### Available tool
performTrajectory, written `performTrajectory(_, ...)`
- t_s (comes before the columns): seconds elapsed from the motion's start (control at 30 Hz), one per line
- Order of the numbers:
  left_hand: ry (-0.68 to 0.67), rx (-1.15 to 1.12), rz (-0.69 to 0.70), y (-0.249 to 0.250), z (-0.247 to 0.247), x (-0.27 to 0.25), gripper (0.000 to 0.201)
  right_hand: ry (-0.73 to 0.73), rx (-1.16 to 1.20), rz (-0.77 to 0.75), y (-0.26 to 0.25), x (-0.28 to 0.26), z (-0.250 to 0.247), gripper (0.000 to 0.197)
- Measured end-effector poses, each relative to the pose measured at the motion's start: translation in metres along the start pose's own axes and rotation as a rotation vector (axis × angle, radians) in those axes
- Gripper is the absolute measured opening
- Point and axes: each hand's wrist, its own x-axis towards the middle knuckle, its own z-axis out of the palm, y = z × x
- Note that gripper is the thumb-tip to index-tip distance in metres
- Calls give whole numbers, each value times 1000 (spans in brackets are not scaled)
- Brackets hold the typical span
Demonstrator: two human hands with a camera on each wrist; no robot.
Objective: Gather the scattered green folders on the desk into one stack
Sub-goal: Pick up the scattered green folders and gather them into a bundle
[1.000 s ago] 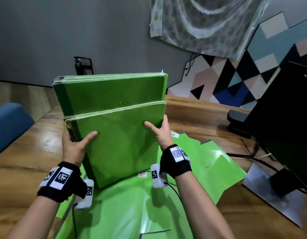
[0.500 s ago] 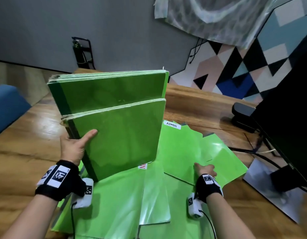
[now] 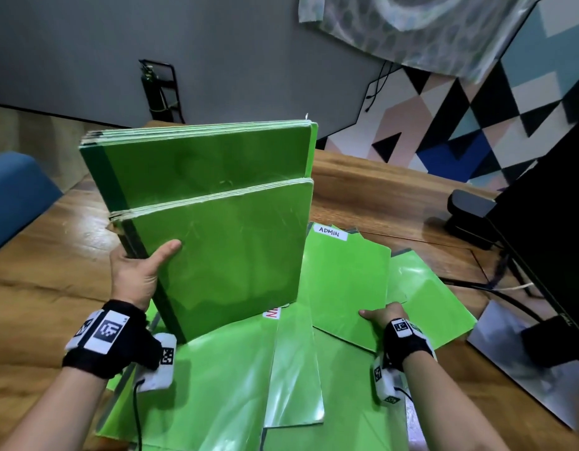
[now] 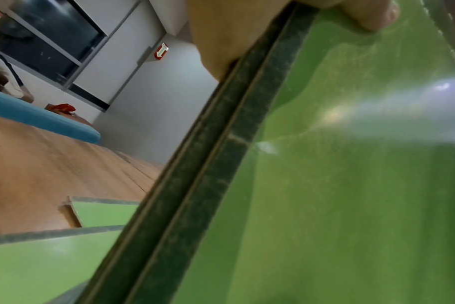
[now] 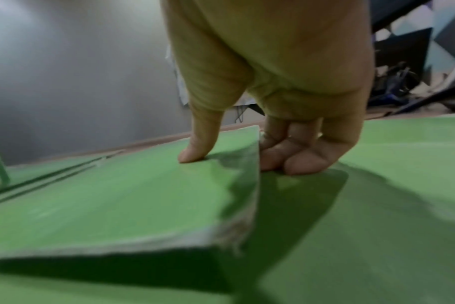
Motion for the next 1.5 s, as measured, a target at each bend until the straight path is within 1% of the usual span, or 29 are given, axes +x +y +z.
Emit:
performTrajectory(0.07, 7, 1, 1, -2, -1, 0, 26, -5, 13, 3, -3, 5, 3, 77)
performTrajectory(0.13, 6, -1, -5, -2, -1, 0, 26, -29, 102, 59, -8, 9, 1, 79)
performTrajectory(0.2, -6, 11, -2, -1, 0, -2, 25, -66, 230, 89, -15, 11, -5, 74)
performTrajectory(0.23, -5, 18, 8, -1, 1, -3, 25, -88, 253, 92, -20, 12, -9, 70)
performTrajectory(0.3, -24, 5, 4, 1, -1, -3, 25, -128, 244, 83, -27, 18, -12, 65)
performTrajectory(0.33, -32, -7, -6, -2, -2, -2, 29, -149, 242, 80, -28, 27, -11, 66)
performTrajectory(0.37, -36, -16, -5, -2, -3, -2, 28, -169, 233, 77, -27, 38, -10, 68)
performTrajectory(0.4, -42, -41, -8, -3, -4, 0, 23, -197, 218, 79, -26, 54, -9, 70)
performTrajectory(0.43, -42, -63, -15, -2, -5, 0, 11, -204, 216, 83, -23, 65, -8, 72)
performTrajectory(0.47, -37, -88, -22, -3, -6, 1, 17, -190, 222, 83, -24, 66, -10, 72)
performTrajectory(0.5, -29, -78, -19, -3, -7, 1, 28, -181, 221, 89, -23, 70, -11, 71)
performTrajectory(0.53, -34, -69, -21, -6, -7, 2, 32, -176, 235, 94, -26, 64, -16, 70)
performTrajectory(0.6, -34, -34, -29, -11, -7, 5, 19, -160, 276, 95, -34, 49, -26, 73)
performTrajectory(0.63, -31, -13, -30, -13, -7, 5, 14, -126, 286, 86, -37, 41, -32, 74)
performTrajectory(0.73, -29, 21, -12, -16, -9, 5, 13, 15, 254, -32, -48, 29, -48, 71)
performTrajectory(0.83, -23, 44, -5, -14, -10, 4, 22, 19, 198, -182, -65, 20, -62, 50)
performTrajectory(0.9, -30, 51, -29, -12, -9, 3, 19, 31, 167, -262, -74, 17, -66, 38)
performTrajectory(0.93, -33, 56, -39, -11, -9, 2, 15, 55, 183, -300, -77, 18, -67, 36)
performTrajectory(1.0, -17, 76, -50, -4, -8, -1, 12, 133, 254, -332, -81, 16, -68, 36)
performTrajectory(1.07, -3, 65, -62, 3, -7, -5, 12, 230, 382, -375, -84, 9, -73, 35)
performTrajectory(1.17, -3, 64, -106, 11, -5, -10, 17, 368, 561, -538, -84, -11, -98, 24)
performTrajectory(1.23, -34, 35, -124, 11, -4, -8, 21, 381, 690, -689, -82, -26, -127, 12)
performTrajectory(1.27, -50, 34, -126, 10, -4, -8, 26, 378, 733, -755, -80, -34, -141, 8)
performTrajectory(1.33, -66, 28, -139, 10, -4, -7, 44, 373, 823, -881, -78, -61, -172, 14)
performTrajectory(1.4, -57, 28, -163, 13, -4, -9, 64, 329, 925, -1000, -77, -94, -201, 18)
performTrajectory(1.43, -58, 22, -174, 16, -3, -11, 68, 290, 983, -1047, -75, -112, -212, 16)
performTrajectory(1.47, -56, 19, -174, 21, -3, -14, 60, 260, 1054, -1084, -72, -128, -219, 8)
performTrajectory(1.5, -62, 14, -175, 24, -2, -14, 47, 208, 1116, -1111, -70, -134, -224, 17)
